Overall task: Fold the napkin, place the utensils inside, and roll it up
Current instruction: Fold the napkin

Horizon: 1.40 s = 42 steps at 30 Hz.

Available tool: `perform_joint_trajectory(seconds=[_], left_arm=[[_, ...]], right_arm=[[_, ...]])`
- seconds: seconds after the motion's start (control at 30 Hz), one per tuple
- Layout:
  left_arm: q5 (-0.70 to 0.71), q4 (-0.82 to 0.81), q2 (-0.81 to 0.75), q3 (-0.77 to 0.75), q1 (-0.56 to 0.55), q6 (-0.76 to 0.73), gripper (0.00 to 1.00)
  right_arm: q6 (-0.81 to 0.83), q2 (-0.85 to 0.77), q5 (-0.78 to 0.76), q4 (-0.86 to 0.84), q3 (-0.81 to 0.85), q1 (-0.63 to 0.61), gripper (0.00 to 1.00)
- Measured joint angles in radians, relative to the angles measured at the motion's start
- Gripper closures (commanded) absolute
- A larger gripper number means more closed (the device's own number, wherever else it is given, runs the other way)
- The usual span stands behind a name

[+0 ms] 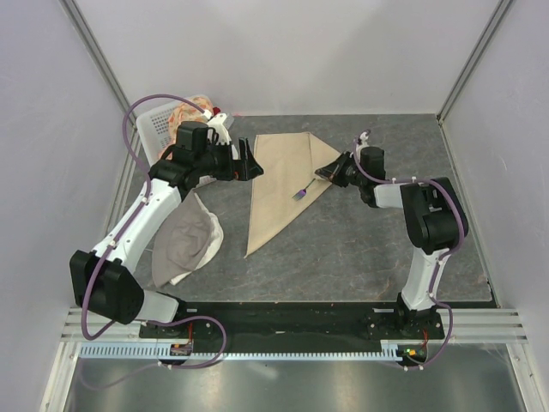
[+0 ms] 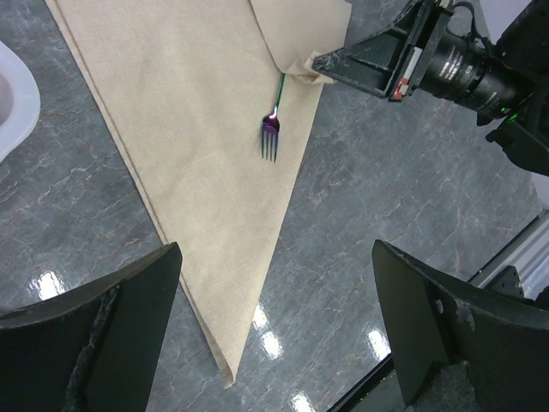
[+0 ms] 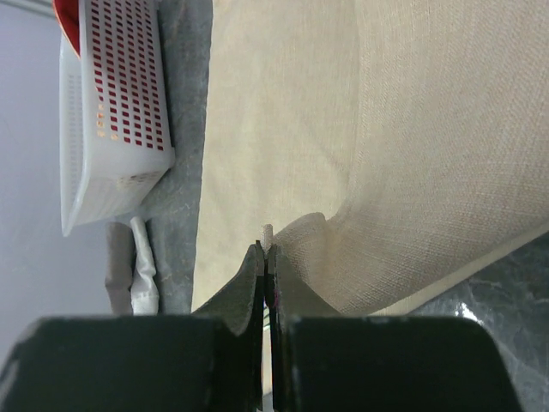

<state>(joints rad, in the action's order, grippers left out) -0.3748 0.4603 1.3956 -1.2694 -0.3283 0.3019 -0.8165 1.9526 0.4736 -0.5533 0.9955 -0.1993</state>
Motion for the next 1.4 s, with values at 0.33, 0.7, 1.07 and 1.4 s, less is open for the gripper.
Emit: perform_joint_trajectory(seconds=[0.33,0.7,1.07,1.4], left_arm=[[-0.021,-0.006,-0.002,0.001,0.0,0.004,0.0],[-0.021,-0.006,-0.011,0.002,0.0,0.008,0.0],[-0.022,-0.013,-0.019,0.006,0.0,0.012,0.0],[-0.023,-0.014,-0.024,0.007,0.0,0.015,0.0]], right_arm=[[-0.025,-0.003,-0.001,-0.039,-0.071,-0.076,1.0],[-0.053,-0.008,-0.005,-0.079,-0.1,-0.123,1.0],[-0.074,-0.022,-0.026,-0.094,-0.151,-0.176,1.0],[-0.079,-0.022,-0.038,-0.106,-0.151,-0.211,0.98]])
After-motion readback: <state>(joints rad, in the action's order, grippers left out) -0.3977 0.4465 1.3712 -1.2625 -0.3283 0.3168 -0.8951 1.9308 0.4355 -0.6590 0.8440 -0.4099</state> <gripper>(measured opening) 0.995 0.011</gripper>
